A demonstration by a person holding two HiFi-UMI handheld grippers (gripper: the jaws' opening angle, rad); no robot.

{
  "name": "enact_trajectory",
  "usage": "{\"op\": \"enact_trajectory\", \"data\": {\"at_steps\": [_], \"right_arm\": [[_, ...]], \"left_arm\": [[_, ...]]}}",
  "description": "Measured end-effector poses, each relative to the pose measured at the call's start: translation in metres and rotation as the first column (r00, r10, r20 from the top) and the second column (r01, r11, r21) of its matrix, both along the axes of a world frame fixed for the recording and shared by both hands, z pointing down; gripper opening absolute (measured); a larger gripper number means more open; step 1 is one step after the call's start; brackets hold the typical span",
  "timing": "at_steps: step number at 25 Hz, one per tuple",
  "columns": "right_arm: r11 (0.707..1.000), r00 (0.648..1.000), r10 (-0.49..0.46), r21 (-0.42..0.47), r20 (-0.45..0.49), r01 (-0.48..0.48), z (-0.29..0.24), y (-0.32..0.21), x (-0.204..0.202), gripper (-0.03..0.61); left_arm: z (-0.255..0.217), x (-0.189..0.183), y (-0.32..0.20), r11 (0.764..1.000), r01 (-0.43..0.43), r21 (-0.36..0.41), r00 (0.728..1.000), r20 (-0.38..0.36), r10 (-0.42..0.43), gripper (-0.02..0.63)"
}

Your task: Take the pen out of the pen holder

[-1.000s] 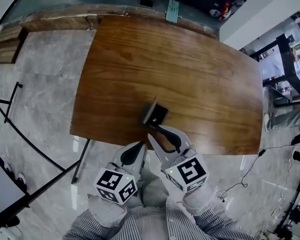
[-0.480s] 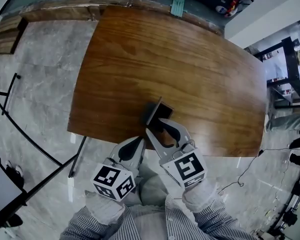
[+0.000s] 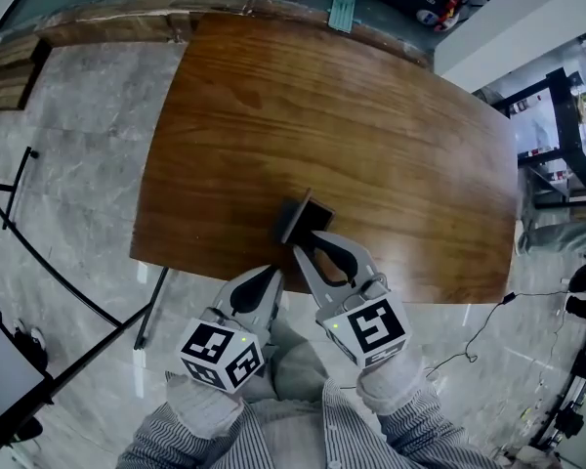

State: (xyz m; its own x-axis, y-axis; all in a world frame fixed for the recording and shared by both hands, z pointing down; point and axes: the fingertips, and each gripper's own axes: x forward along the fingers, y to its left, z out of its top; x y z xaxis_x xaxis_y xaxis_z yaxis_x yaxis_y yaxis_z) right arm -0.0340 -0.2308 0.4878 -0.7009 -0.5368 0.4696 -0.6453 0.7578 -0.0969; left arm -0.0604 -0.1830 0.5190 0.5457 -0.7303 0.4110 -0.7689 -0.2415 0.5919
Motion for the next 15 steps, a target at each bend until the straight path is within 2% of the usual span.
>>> {"op": "enact_trajectory", "data": {"at_steps": [2,8,15], "right_arm": [[1.0,1.0,0.013,0.01,0.01,-0.014,-0.003,-0.002,0.003,0.046],[0.998,0.999,0.041,0.038,0.029,-0.042,-0.018,0.001,0.01,0.046],[0.994,0.993,0.072,0.08,0.092,-0.079,-0.058,0.01,0.018,0.046]], "left_arm": [[-0.002,0.001,0.001,1.0,-0.004,0.006,1.0,0.0,0.004,0.008],[-0.007,0.001,0.008,1.0,-0.009,0.018,1.0,0.002,0.009,0.008],[-0.035,0.008,0.013,0.997,-0.037,0.073,0.999,0.014,0.036,0.008]]}}
